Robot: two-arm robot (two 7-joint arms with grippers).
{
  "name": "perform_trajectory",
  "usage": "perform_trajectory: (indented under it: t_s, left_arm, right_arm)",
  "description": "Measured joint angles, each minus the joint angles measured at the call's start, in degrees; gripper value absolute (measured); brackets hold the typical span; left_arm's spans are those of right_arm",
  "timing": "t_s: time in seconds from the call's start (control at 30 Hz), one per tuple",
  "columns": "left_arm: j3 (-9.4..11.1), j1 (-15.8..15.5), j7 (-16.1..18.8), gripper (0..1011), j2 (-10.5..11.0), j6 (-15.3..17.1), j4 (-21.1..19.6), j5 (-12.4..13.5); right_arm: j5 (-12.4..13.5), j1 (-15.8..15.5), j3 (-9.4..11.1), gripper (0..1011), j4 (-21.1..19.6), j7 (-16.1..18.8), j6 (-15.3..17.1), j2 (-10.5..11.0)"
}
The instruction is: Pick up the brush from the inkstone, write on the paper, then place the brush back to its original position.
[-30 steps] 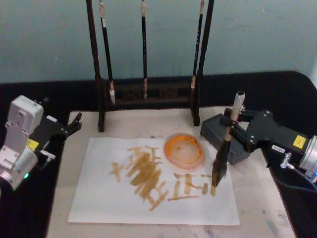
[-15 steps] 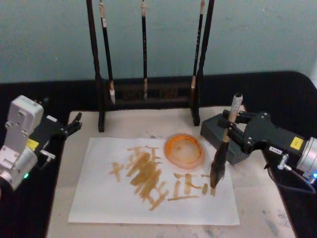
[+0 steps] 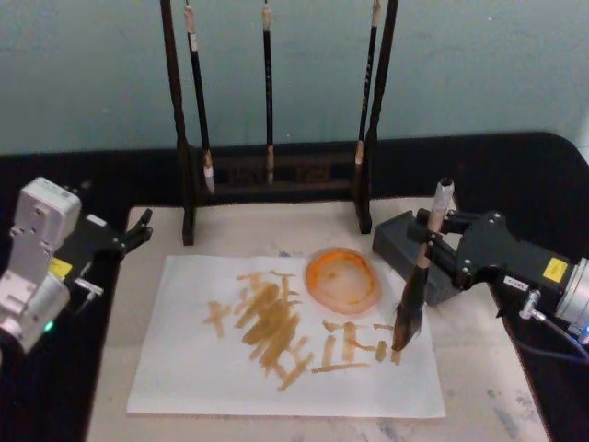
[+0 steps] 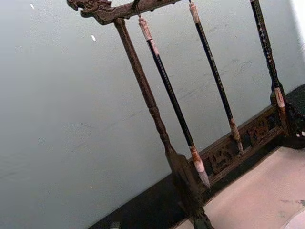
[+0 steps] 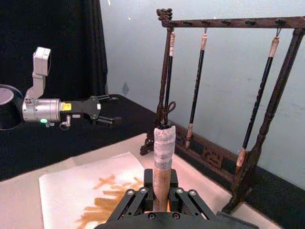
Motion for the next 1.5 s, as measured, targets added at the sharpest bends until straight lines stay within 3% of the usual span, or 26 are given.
perform_trajectory:
  t_s: [0.57, 1.03, 1.27, 1.5]
  left_arm:
    - [0.0, 0.0, 0.0, 1010, 0.0, 0.0, 0.0, 0.0]
    - [0.0, 0.0, 0.0, 1010, 0.0, 0.0, 0.0, 0.0]
    - [0.0, 0.0, 0.0, 1010, 0.0, 0.0, 0.0, 0.0]
    - [0.0, 0.0, 0.0, 1010, 0.0, 0.0, 0.0, 0.0]
  right_arm:
    - [-1.23, -1.48, 1.41, 176, -2.23, 0.02, 0.48, 2.29]
    - [-1.61, -1.93, 2.86, 176, -3.56, -0.06, -0.33, 2.72]
    - [-0.02, -1.7, 4.31, 176, -3.95, -0.02, -1.79, 1.57]
    - [3.91, 0.0, 5.54, 176, -1.89, -0.14, -2.94, -1.87]
